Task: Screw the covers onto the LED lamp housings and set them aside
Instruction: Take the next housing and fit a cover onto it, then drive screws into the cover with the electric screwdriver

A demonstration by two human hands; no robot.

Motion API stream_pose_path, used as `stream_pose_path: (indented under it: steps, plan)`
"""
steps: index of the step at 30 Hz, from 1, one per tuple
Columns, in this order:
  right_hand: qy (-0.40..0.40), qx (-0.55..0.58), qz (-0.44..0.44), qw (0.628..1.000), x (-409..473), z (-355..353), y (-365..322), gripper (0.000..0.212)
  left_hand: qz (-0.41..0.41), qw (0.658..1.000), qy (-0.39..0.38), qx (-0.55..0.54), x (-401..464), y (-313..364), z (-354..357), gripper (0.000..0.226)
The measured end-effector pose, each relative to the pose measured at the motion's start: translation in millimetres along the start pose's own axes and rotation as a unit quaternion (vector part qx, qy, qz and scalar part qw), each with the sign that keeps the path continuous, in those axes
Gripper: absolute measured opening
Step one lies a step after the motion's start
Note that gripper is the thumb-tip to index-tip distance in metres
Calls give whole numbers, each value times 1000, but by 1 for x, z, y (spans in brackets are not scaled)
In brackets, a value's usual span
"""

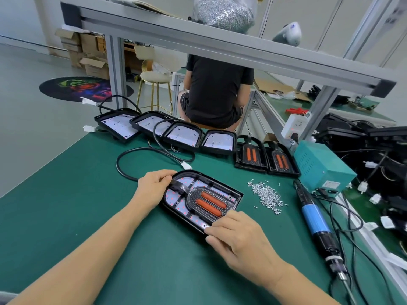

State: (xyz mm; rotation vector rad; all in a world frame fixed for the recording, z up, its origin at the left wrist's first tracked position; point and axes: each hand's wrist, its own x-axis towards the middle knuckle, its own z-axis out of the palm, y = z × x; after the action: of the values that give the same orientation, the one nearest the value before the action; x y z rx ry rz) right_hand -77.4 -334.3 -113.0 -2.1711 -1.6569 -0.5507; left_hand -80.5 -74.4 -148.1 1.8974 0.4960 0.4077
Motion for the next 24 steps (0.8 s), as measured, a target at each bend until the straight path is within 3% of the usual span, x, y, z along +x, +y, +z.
stream_pose_path:
  steps: [8, 11, 14, 16, 20, 24]
  plan:
    - [-34, 8, -10, 999, 10, 1, -5, 19, 22, 995, -48, 82, 33, 25, 1, 34]
    - [6, 12, 22, 1000, 5, -4, 3, 19, 49, 984, -54, 162, 38, 42, 3, 30]
    - [85, -22, 118, 989, -5, -12, 28, 15, 126, 967, -10, 222, 27, 68, 17, 20]
    - [97, -69, 210, 970, -15, -19, 50, 18, 193, 955, -20, 224, 14, 88, 34, 17]
    - [-11, -140, 409, 902, -36, -33, 90, 37, 287, 917, -121, 251, -7, 120, 82, 13]
    - [-94, -193, 505, 836, -54, -40, 112, 52, 291, 868, -213, 341, -12, 133, 126, 14]
